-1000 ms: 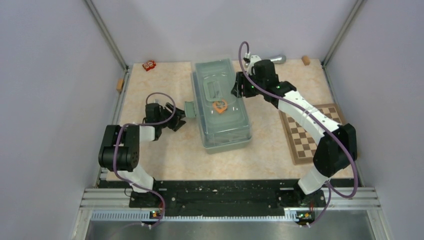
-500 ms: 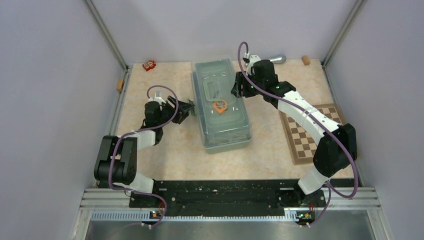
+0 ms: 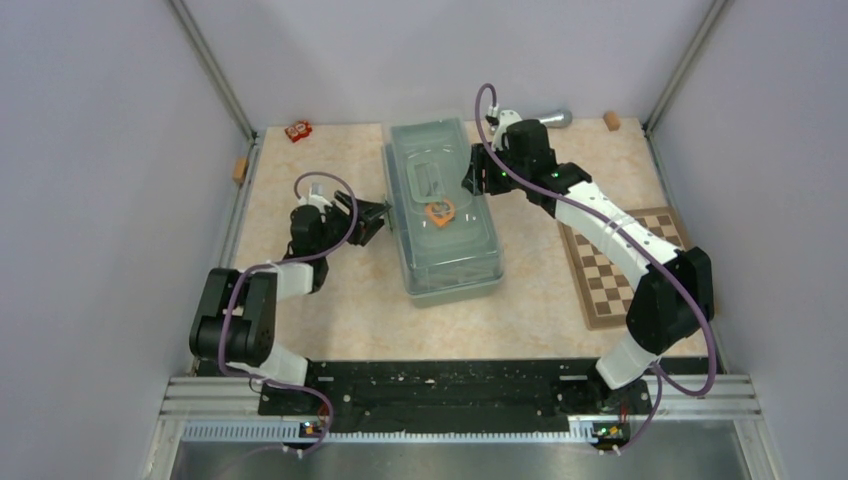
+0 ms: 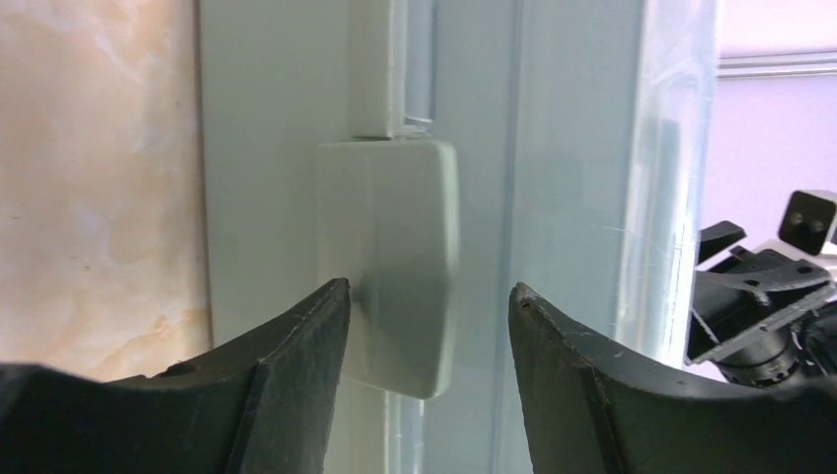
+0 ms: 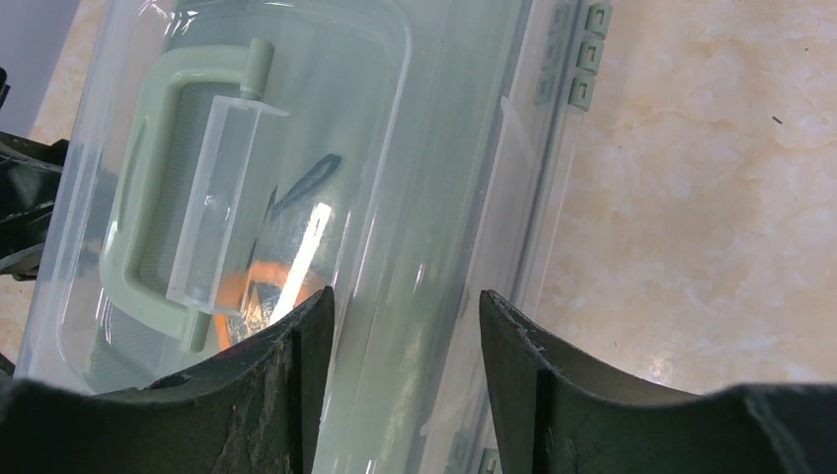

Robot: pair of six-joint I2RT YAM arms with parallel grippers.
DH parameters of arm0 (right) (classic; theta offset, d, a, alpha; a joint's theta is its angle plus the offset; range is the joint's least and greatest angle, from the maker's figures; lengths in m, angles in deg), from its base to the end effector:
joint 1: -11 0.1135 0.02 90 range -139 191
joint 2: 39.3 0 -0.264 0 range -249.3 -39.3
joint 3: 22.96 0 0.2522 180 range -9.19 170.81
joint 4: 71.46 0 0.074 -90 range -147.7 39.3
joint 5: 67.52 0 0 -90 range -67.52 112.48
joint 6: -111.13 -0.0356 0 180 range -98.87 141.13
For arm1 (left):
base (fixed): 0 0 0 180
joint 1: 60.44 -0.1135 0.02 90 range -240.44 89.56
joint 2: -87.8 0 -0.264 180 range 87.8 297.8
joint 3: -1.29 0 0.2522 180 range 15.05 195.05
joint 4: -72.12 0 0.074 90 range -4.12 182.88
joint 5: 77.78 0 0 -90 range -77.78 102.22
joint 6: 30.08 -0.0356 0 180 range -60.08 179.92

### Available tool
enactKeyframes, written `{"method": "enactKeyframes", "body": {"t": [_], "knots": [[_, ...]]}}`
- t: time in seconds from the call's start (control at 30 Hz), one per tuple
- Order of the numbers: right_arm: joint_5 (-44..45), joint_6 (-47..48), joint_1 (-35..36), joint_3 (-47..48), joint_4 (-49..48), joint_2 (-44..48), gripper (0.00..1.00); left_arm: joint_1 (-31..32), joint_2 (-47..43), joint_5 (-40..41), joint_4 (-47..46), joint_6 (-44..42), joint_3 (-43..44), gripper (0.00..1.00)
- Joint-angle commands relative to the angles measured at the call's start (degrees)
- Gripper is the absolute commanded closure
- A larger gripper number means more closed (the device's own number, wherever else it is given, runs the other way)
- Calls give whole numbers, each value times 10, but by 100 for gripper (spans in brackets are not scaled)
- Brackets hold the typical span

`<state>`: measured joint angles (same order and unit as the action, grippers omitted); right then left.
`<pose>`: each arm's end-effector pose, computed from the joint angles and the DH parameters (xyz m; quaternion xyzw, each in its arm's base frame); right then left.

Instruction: Pack the tool kit

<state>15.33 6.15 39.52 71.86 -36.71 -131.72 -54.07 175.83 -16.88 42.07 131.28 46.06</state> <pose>0.3278 0.1832 0.3293 -0.1329 0.8648 0.2291 0.4267 0.2932 -0.0501 0.1805 -0.2759 0.7237 -0.5305 0.3445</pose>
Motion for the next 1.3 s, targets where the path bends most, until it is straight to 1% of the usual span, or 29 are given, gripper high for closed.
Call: {"method": "enactKeyframes", "body": {"t": [0.0, 0.17, 0.33, 0.5, 0.53, 0.6, 0.7, 0.8, 0.87, 1.1, 1.27], "knots": [[24, 21, 8, -5, 35, -2, 46, 7, -52, -10, -50, 13, -1, 35], [23, 21, 8, -6, 34, -1, 46, 7, -58, -8, -30, 6, 5, 35], [22, 20, 9, -7, 33, -1, 46, 15, -37, -10, -58, 25, -1, 35], [23, 21, 9, -7, 33, 1, 46, 22, -40, 3, -50, 28, 1, 36], [23, 20, 9, -8, 33, 1, 46, 22, -42, 9, -43, 29, -2, 39], [23, 20, 10, -9, 33, 2, 46, 22, -44, 23, -41, 34, -9, 46], [23, 19, 10, -9, 31, 2, 46, 21, -36, 29, -58, 49, -20, 61], [23, 19, 11, -11, 31, 2, 46, 22, -24, 27, -85, 67, -27, 67], [23, 20, 12, -11, 30, 3, 47, 22, -19, 28, -87, 69, -29, 73], [24, 20, 11, -11, 31, 5, 47, 22, -10, 43, -70, 55, -37, 77], [24, 20, 11, -11, 31, 6, 47, 22, 8, 44, -74, 56, -38, 78]]}}
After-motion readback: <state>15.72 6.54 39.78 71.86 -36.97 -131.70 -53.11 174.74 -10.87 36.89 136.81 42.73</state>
